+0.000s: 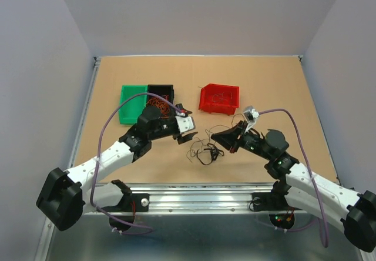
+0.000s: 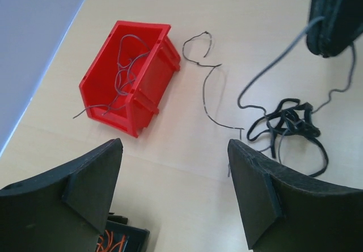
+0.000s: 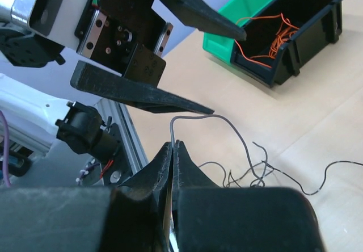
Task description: Untangle the cables
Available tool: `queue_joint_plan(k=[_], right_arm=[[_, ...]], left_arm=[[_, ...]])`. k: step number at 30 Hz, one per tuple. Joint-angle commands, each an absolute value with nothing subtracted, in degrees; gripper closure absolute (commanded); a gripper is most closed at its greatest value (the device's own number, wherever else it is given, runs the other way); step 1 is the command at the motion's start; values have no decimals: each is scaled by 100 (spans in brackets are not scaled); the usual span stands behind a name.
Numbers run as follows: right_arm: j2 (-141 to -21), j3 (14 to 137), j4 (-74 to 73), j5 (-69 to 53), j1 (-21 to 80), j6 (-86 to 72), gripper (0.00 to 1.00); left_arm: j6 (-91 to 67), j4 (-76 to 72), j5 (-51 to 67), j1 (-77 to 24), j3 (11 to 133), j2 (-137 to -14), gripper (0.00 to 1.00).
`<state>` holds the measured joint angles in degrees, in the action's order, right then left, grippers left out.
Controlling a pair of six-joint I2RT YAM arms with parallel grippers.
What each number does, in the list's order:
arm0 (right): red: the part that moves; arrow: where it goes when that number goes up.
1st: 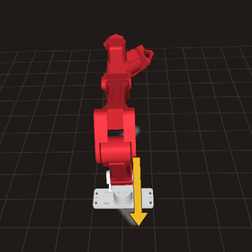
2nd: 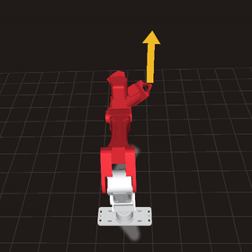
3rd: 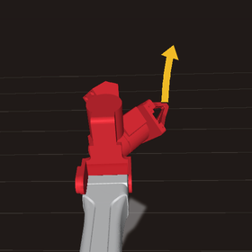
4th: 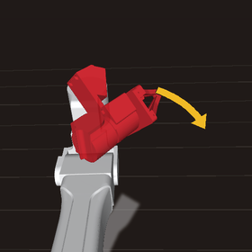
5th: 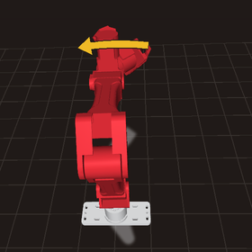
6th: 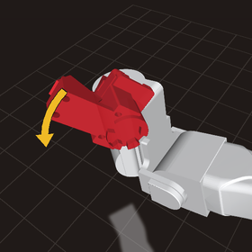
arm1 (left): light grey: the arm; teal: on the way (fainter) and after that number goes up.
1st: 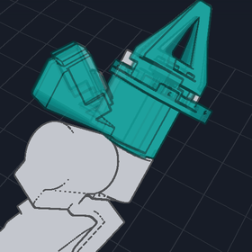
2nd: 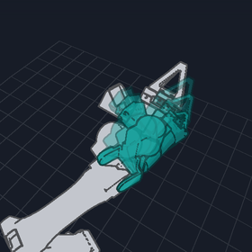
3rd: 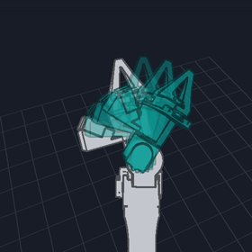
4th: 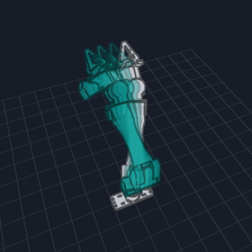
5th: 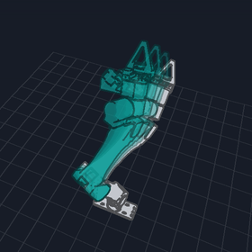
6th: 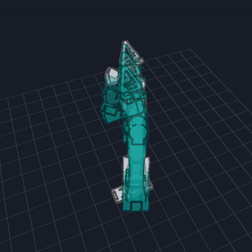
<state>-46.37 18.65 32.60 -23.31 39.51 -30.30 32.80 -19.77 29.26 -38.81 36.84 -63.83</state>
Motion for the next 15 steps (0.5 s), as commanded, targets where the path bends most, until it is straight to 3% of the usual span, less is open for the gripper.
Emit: queue_joint_plan(k=[1, 8, 15], right_arm=[[-4395, 1766, 3691, -2417, 4017, -3103, 99], [-4666, 3241, 2893, -2355, 4008, -2638, 100], [-5422, 5693, 1882, -2505, 4017, -2435, 99]], left_arm=[[3393, -2250, 3533, -3876, 3464, -6004, 14], [3480, -2355, 3647, -3867, 3331, -5819, 14], [3577, -2364, 3700, -3867, 3226, -5660, 14]])
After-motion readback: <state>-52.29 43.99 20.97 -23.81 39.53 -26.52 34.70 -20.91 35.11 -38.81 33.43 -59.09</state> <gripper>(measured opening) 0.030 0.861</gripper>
